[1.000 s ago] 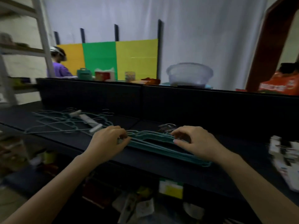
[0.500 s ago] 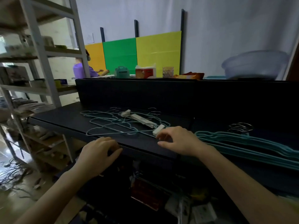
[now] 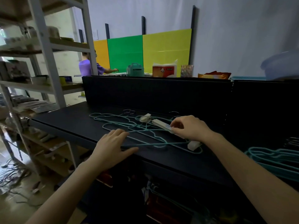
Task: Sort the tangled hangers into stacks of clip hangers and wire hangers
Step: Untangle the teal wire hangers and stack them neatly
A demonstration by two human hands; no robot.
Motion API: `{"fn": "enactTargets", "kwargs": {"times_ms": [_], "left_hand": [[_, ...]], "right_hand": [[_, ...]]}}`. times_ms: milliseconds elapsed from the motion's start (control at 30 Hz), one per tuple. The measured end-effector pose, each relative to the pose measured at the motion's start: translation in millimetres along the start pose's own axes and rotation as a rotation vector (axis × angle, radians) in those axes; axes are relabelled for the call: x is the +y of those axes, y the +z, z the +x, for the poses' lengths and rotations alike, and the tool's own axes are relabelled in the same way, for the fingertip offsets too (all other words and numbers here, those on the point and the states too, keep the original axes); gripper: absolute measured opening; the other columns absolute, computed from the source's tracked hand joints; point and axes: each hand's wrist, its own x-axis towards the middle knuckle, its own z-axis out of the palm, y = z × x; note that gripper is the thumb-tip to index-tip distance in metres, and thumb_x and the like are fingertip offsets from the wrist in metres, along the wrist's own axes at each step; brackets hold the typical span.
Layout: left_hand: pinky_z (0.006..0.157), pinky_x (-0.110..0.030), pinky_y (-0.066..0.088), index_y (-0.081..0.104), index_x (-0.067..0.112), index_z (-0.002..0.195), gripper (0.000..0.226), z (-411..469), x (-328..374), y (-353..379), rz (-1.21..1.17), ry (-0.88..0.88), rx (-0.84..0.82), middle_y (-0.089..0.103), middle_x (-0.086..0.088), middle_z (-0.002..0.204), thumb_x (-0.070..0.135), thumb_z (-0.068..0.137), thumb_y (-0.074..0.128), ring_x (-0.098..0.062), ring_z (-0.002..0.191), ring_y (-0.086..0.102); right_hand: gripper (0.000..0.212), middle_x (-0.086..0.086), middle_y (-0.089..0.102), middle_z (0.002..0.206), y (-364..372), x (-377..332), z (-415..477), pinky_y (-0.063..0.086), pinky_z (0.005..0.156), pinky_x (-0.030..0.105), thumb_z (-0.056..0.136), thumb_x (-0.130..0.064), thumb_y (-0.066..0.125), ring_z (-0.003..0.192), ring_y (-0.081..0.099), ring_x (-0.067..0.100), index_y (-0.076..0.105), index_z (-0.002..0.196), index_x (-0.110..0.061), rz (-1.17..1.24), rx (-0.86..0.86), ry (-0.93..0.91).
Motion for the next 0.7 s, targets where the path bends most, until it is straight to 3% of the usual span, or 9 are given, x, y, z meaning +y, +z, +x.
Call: {"fn": "enactTargets", "kwargs": {"times_ms": [133, 233, 433, 567, 700], "left_hand": [[0.102, -0.030, 0.036, 0.031, 0.026, 0.141, 0.101, 38, -17, 11, -0.027, 0.035, -0.151, 0.036, 0.010, 0.143, 0.086, 0.060, 0.030, -0.011, 0.128, 0.038], [0.095, -0.027, 0.041, 0.036, 0.026, 0.138, 0.100, 57, -27, 16, -0.088, 0.071, -0.226, 0.043, 0.011, 0.132, 0.085, 0.058, 0.040, -0.009, 0.119, 0.044], [0.082, -0.018, 0.041, 0.051, 0.026, 0.126, 0.096, 75, -48, 14, -0.077, 0.228, -0.018, 0.051, 0.017, 0.107, 0.089, 0.055, 0.035, -0.001, 0.098, 0.047], [0.076, -0.018, 0.042, 0.055, 0.029, 0.120, 0.103, 94, -70, -3, -0.169, 0.277, 0.044, 0.050, 0.023, 0.101, 0.097, 0.048, 0.028, 0.002, 0.090, 0.051], [0.073, -0.021, 0.043, 0.057, 0.025, 0.121, 0.104, 117, -93, -17, -0.127, 0.281, 0.110, 0.049, 0.021, 0.099, 0.094, 0.048, 0.030, -0.003, 0.089, 0.054]], "right_hand": [[0.025, -0.009, 0.063, 0.114, 0, 11, 32, 0.051, 0.087, 0.036, 0.089, -0.043, 0.052, 0.102, 0.059, 0.013, 0.061, 0.110, -0.033, -0.029, -0.057, 0.043], [0.026, -0.009, 0.062, 0.113, -2, 16, 49, 0.051, 0.087, 0.033, 0.090, -0.043, 0.052, 0.098, 0.057, 0.011, 0.061, 0.111, -0.032, -0.069, -0.081, 0.077], [0.025, -0.012, 0.062, 0.107, -6, 24, 69, 0.051, 0.088, 0.033, 0.090, -0.045, 0.052, 0.099, 0.059, 0.010, 0.062, 0.110, -0.033, -0.081, -0.095, 0.138], [0.022, -0.011, 0.063, 0.105, -8, 30, 72, 0.051, 0.090, 0.034, 0.090, -0.042, 0.052, 0.099, 0.060, 0.011, 0.063, 0.108, -0.033, -0.013, -0.083, 0.183], [0.029, -0.003, 0.069, 0.095, 1, 25, 70, 0.054, 0.082, 0.046, 0.084, -0.060, 0.050, 0.086, 0.065, 0.021, 0.065, 0.094, -0.037, 0.048, -0.107, 0.219]]}}
